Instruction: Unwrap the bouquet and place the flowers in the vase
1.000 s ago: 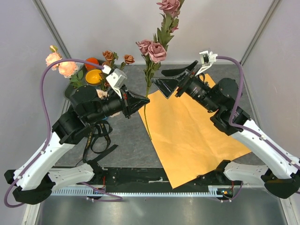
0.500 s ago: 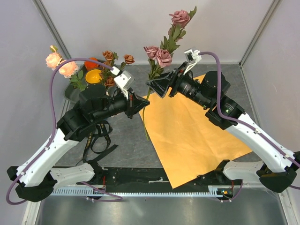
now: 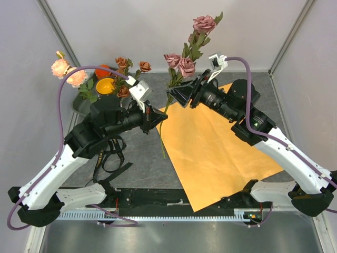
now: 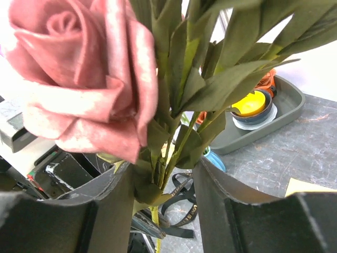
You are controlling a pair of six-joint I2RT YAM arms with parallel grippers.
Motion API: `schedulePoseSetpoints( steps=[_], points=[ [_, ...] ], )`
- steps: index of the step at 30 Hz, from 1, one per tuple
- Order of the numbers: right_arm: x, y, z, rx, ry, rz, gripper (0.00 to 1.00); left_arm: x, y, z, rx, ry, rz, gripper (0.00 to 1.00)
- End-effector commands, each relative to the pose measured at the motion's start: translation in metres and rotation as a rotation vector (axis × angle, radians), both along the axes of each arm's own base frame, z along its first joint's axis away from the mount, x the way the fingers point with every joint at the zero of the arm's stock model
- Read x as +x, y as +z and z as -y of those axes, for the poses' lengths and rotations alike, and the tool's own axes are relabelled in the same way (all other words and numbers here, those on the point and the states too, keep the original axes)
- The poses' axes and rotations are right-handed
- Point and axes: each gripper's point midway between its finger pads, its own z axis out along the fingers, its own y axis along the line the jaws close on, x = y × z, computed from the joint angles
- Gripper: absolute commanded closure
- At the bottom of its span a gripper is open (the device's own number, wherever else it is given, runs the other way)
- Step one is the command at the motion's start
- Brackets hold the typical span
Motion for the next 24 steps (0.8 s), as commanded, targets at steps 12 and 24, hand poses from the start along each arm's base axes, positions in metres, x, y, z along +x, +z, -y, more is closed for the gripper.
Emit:
schedulePoseSetpoints(
  steps=[12,24],
  points=[
    [-0.009,0.038,0.013,0.118,-0.017,0.076,1.00,-0.021,0.021,-0.007,-0.038,-0.072,0.037,0.63],
    [-0.011,0.037,0.034,0.206,-0.103,0.294,1.00,-0.075,0.007,-0.078,-0.139,0.015,0.023,0.35]
  ],
)
